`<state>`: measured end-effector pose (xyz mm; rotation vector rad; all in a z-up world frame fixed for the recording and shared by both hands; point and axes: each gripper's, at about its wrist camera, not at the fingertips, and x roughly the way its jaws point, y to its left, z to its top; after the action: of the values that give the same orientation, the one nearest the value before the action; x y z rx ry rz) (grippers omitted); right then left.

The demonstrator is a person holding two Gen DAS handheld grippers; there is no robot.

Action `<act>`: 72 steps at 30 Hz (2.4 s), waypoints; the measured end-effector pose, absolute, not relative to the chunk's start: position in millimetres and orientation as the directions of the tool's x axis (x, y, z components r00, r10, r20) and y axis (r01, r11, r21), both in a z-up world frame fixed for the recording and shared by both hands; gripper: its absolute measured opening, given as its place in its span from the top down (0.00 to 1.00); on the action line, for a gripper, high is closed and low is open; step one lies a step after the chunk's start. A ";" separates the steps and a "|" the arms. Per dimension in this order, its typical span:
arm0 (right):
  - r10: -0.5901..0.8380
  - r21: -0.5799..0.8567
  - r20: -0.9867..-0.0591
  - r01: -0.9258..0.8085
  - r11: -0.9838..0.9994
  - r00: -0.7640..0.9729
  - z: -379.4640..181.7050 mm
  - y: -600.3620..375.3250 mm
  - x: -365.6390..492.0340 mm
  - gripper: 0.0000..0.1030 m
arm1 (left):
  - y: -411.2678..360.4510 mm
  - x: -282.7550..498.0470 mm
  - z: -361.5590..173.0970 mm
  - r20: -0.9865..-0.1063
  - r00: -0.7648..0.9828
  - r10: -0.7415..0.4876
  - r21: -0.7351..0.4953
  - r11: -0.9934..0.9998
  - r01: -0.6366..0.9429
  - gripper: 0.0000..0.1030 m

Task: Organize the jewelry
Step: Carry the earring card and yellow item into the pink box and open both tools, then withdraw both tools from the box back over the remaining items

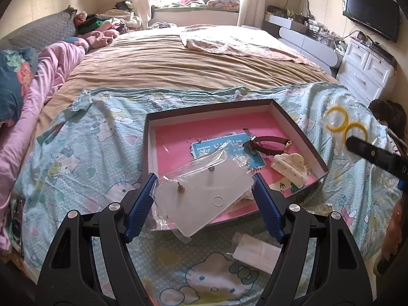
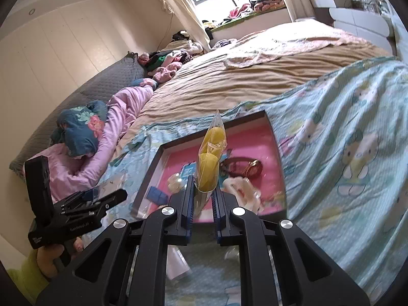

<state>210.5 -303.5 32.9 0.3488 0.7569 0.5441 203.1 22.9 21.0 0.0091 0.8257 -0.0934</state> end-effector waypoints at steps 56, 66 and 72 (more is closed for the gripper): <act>0.464 0.396 -0.590 -0.264 0.879 0.661 35.0 -316.7 220.6 0.24 | 10.9 214.4 18.1 -0.741 0.665 -0.095 -0.023 0.993 0.116 0.12; 0.467 0.392 -0.570 -0.276 0.878 0.676 49.6 -316.3 200.3 0.18 | 9.8 191.5 32.4 -0.720 0.687 -0.099 -0.024 0.993 0.117 0.12; 0.476 0.392 -0.561 -0.289 0.873 0.677 55.3 -315.3 190.4 0.18 | 10.8 178.9 34.3 -0.714 0.694 -0.095 -0.023 0.993 0.113 0.12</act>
<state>190.4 -315.3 55.3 0.2827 0.7055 0.4361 178.9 10.8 34.3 0.0233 0.7959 -0.1162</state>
